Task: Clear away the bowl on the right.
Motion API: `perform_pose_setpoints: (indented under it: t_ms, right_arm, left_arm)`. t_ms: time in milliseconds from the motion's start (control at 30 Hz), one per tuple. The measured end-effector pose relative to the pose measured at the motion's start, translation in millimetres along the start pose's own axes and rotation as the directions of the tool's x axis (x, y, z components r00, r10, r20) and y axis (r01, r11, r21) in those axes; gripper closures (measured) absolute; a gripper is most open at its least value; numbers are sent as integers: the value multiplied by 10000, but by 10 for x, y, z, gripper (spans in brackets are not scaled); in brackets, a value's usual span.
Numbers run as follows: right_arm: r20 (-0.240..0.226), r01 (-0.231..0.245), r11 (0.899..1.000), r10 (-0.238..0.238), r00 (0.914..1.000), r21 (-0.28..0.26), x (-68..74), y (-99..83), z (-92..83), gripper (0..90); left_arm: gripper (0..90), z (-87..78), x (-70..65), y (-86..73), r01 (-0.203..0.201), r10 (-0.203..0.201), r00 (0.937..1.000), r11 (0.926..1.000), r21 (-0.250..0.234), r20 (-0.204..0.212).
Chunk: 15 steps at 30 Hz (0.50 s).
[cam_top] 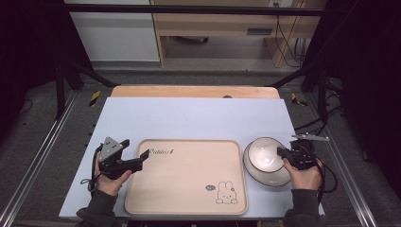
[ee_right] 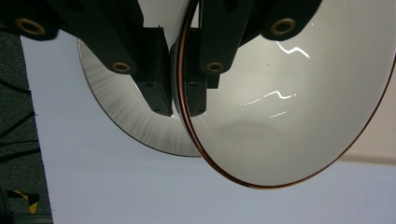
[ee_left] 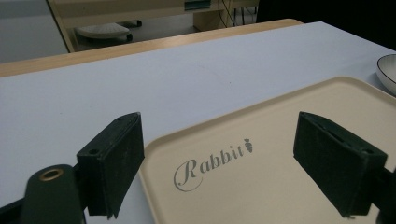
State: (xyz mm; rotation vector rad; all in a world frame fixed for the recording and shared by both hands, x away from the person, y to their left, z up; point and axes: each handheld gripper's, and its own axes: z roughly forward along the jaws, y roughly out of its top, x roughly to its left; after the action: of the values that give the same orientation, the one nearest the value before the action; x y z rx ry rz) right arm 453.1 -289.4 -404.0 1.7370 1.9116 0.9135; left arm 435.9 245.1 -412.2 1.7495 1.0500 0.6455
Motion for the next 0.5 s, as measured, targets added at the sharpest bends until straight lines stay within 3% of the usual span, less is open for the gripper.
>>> perform_pose_setpoints:
  t_ms: [500]
  right_arm:
    - [-399,542,9977,-558,9976,-406,194,59,-137,821]
  left_arm:
    - [157,1,-11,5,-61,61,10000,10000,17,56]
